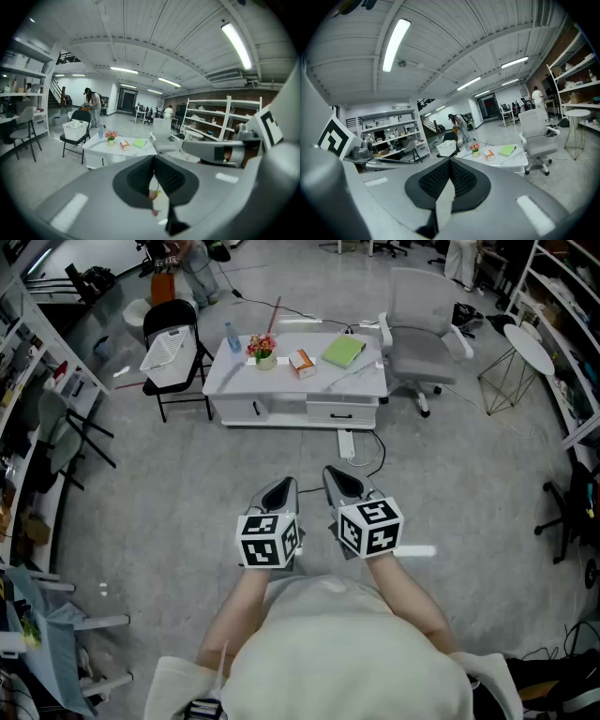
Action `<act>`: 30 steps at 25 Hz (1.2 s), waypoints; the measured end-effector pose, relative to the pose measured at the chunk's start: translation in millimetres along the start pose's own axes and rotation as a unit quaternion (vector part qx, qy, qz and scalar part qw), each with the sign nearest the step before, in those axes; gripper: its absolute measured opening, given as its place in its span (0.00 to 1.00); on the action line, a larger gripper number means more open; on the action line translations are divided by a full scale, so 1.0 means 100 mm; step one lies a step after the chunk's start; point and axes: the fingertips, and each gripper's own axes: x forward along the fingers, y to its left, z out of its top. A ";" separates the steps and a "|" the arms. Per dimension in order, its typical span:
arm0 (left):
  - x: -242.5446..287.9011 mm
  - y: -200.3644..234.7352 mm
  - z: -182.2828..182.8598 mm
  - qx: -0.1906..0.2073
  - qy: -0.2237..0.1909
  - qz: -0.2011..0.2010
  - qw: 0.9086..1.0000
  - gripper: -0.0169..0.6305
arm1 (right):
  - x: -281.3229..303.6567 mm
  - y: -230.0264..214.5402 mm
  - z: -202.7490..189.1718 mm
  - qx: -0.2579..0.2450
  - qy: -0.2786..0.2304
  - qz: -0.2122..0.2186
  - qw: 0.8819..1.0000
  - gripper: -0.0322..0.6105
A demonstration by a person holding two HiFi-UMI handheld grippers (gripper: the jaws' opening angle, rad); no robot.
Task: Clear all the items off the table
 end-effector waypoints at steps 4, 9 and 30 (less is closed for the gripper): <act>-0.01 0.07 0.02 0.000 -0.006 0.005 1.000 0.04 | 0.05 0.04 0.00 -0.007 -0.001 0.002 1.000 0.05; -0.04 0.07 0.02 -0.005 -0.013 0.009 1.000 0.04 | 0.03 0.06 -0.01 -0.014 -0.003 0.003 1.000 0.05; 0.08 0.40 0.06 -0.023 -0.010 0.019 1.000 0.04 | 0.31 0.16 0.02 -0.017 0.006 0.015 1.000 0.05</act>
